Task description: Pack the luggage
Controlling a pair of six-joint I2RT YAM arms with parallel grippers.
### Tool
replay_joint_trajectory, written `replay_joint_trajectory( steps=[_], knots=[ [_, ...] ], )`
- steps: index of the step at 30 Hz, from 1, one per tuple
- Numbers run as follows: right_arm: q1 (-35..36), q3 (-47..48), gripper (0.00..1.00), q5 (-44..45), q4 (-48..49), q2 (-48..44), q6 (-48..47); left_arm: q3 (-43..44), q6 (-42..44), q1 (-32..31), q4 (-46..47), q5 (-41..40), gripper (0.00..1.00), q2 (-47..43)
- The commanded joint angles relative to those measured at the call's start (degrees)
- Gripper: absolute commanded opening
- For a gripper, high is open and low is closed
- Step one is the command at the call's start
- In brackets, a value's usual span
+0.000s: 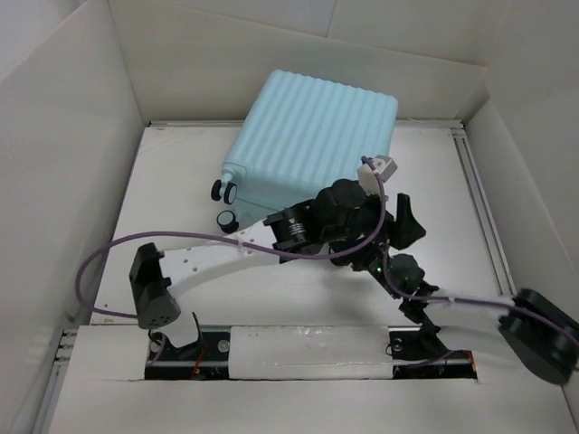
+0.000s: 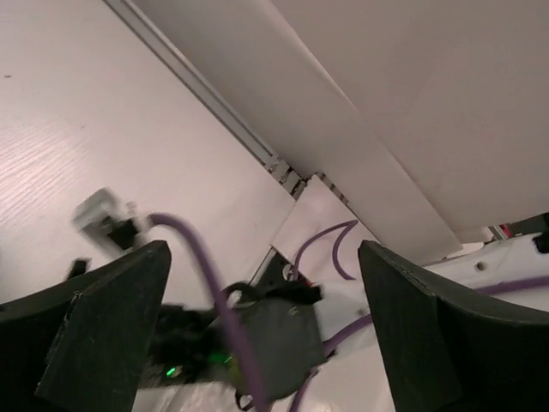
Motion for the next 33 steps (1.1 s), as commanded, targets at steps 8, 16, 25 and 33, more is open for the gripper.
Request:
replay_joint_trajectory(
  steps=[8,16,25,33],
  knots=[
    [4.19,12.75,0.78,10.11,-65.93,-48.11,-1.7,-26.03,-3.41,15.05,-9.38,-23.11,0.94,-34.53],
    [4.19,24.35,0.81,12.13,-79.96,-42.0,-5.47,-34.68,-7.81,23.24,-23.96,-44.54,1.0,-47.94],
    [4.19,34.65,0.14,13.45,-83.83,-37.59,-12.6,-36.6,0.52,46.24,-24.26,-29.84,0.98,-39.56],
    [0.94,33.24,0.64,12.14,-81.12,-39.0,-15.14,-32.56,10.01,50.14,-18.37,-18.58,0.95,-34.83]
  ],
)
